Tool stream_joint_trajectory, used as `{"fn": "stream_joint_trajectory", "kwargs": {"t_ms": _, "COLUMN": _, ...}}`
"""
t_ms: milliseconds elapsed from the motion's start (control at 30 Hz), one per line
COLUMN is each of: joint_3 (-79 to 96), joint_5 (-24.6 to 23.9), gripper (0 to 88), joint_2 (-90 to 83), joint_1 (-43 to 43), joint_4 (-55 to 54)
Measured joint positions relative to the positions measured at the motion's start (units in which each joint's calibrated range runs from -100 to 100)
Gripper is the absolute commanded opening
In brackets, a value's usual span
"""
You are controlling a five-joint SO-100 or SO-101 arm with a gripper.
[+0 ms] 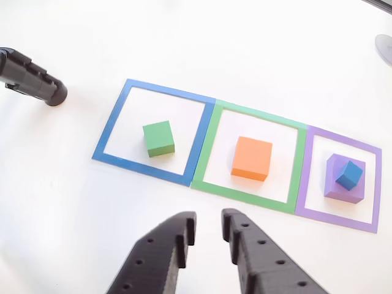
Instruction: Tower of hanoi
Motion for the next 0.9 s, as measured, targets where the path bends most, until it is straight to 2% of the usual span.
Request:
{"fn": "stream_joint_trajectory", "kwargs": {"t_ms": 167, "joint_3": 12.5, "joint_5": -0.4, "gripper": 18.5, "joint_2": 0.1, "joint_1": -0.4, "joint_4": -9.8}}
{"fn": "stream_joint_trajectory", "kwargs": {"t_ms": 267, "joint_3": 22.8, "joint_5": -0.4, "gripper": 26.6, "joint_2": 0.3, "joint_1": -0.2, "joint_4": -20.5}}
{"fn": "stream_joint_trajectory", "kwargs": {"t_ms": 367, "joint_3": 33.1, "joint_5": -0.2, "gripper": 30.7, "joint_2": 1.3, "joint_1": -0.2, "joint_4": -32.3}}
{"fn": "stream_joint_trajectory", "kwargs": {"t_ms": 500, "joint_3": 46.9, "joint_5": 2.3, "gripper": 33.6, "joint_2": 1.9, "joint_1": -0.4, "joint_4": -49.4}}
{"fn": "stream_joint_trajectory", "kwargs": {"t_ms": 767, "joint_3": 72.3, "joint_5": 2.2, "gripper": 34.6, "joint_2": 8.5, "joint_1": -1.6, "joint_4": -89.7}}
{"fn": "stream_joint_trajectory", "kwargs": {"t_ms": 900, "joint_3": 79.3, "joint_5": 2.2, "gripper": 34.5, "joint_2": 14.0, "joint_1": -2.7, "joint_4": -106.1}}
